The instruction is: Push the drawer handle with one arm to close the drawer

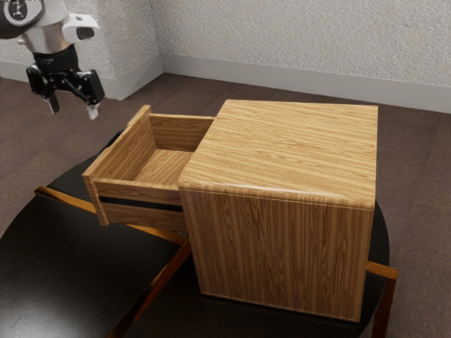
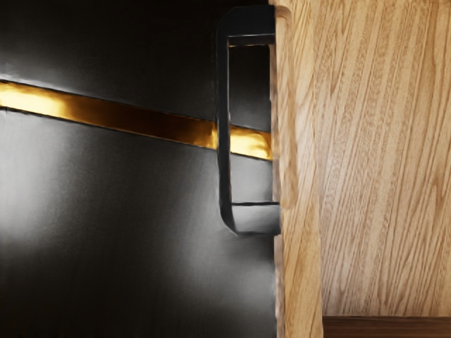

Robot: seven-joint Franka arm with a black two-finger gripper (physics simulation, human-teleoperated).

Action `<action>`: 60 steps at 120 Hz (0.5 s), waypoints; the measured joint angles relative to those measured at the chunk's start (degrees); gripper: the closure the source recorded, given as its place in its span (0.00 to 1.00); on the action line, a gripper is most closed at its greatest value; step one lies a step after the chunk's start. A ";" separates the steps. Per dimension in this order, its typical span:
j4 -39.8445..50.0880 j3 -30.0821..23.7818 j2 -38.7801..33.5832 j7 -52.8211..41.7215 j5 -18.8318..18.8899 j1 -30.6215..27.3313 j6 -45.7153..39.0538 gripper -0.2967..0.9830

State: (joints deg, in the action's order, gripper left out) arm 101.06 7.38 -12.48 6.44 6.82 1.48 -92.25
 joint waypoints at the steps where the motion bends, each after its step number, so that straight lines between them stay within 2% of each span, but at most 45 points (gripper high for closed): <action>1: 0.14 0.05 -0.09 0.28 0.16 -0.03 -0.09 0.23; 24: 1.51 0.39 -2.31 5.74 2.02 -0.88 -1.45 0.23; 39: 11.31 0.94 -11.84 8.71 2.48 -7.92 -2.20 0.23; 46: 13.44 1.26 -13.91 11.07 2.53 -9.71 -2.46 0.24; 60: 14.15 1.87 -14.38 20.93 1.74 -10.16 -2.96 0.49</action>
State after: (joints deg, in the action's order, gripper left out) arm 115.21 9.24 -26.86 27.37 8.56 -8.68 -95.21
